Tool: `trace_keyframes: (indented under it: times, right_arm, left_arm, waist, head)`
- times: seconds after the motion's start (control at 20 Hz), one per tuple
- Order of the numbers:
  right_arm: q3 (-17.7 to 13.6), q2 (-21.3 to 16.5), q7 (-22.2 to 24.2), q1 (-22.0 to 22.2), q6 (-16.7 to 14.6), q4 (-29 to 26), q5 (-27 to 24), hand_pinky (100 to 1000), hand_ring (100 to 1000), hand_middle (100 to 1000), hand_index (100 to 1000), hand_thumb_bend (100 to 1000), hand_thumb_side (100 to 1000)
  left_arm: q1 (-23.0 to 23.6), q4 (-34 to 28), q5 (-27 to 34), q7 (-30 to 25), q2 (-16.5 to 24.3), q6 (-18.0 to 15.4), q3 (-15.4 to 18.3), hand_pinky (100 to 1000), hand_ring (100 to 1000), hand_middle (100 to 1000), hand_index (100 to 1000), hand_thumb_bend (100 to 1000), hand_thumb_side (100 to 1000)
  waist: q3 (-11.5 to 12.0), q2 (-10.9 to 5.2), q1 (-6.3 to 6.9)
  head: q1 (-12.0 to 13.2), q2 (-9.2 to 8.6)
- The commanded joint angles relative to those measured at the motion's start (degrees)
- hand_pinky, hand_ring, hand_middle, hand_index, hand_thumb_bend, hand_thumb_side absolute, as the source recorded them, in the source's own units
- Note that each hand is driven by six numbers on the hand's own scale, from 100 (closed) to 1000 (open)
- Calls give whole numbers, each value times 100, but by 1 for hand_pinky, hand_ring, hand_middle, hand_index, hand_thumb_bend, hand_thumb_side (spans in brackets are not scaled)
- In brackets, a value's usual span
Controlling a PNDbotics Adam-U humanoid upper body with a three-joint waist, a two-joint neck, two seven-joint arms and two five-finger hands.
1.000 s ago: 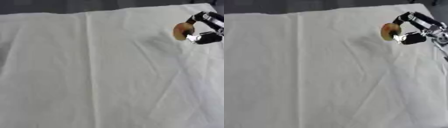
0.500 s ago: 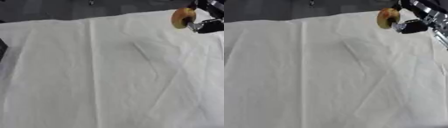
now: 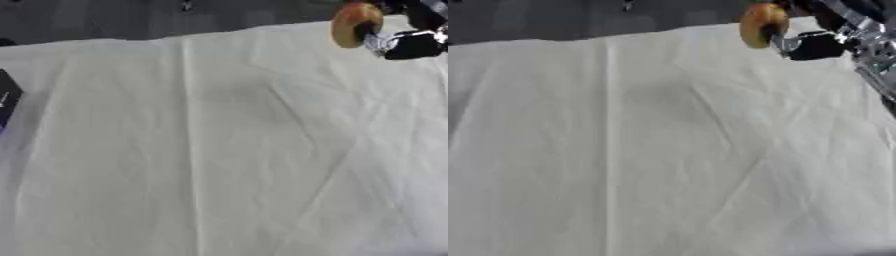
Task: Pick up the objects with one hand, pass them to the other hand, and then place them into the box on the other side of the table.
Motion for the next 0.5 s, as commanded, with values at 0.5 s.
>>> trace_keyframes:
  times: [0.5]
  right_arm:
    - [448,471,-240,-486,277,-137,84,927,587,423,563,100,100]
  left_arm:
    - [-313,-57,15,-74,236,-50,71,786,652,661,790,100,675]
  waist:
    - [28,-242,71]
  head:
    - [90,12]
